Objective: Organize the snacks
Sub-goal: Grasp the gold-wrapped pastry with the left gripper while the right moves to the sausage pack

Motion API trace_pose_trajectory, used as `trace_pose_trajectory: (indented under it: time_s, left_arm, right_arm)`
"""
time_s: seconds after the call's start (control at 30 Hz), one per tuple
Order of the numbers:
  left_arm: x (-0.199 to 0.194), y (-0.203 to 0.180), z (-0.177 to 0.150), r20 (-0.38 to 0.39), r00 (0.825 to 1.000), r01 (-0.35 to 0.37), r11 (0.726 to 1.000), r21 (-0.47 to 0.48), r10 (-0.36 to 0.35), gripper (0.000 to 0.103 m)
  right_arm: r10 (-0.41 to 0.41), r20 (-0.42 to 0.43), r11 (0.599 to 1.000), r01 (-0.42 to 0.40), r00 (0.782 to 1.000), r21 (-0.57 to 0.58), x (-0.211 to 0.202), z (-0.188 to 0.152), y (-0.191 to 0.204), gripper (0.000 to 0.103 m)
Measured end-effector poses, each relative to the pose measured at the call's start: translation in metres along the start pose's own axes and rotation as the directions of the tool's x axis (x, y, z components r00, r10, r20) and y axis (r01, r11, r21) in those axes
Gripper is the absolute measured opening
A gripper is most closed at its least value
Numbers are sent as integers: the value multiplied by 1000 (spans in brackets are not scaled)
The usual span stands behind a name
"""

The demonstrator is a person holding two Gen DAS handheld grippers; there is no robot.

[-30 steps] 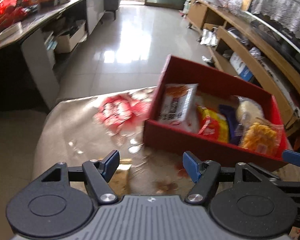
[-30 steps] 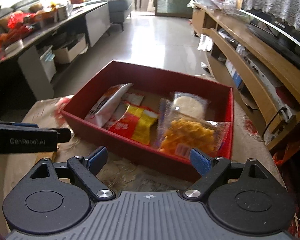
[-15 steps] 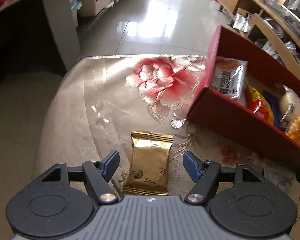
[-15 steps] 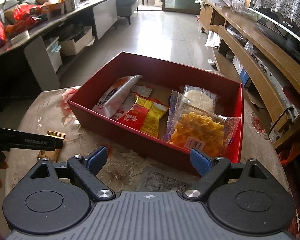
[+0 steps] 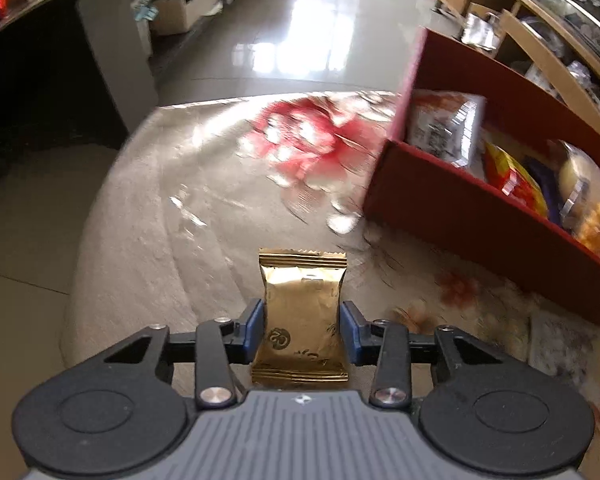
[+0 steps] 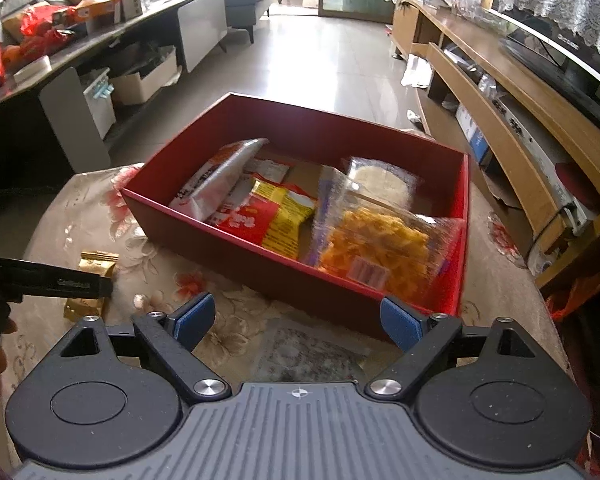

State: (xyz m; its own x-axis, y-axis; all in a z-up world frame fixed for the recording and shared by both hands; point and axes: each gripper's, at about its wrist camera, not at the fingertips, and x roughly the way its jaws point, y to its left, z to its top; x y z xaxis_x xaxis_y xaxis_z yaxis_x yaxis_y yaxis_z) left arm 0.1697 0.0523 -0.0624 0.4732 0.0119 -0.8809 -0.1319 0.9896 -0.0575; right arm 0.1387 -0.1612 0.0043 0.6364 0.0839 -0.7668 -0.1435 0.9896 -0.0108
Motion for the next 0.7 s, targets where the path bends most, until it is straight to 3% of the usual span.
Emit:
trace_pose_trajectory:
  time_s: [0.4,0.57,0.7]
  left_arm:
    - [-34,-39,-44,-24,990,141,977,157,-139,39]
    - [-39,-54,-55,-26,988,156,970,186,-153,39]
    - [-39,-56,-53,-23,987,159,970,182,-158,39]
  right_arm:
    - [-36,-84,988,48,996,145,-11,-42,-56,93]
    - [-30,-134,983,54,990,177,-4,-56,-58,93]
    - [20,-186,969,26,982,246,11,-65,-61,93]
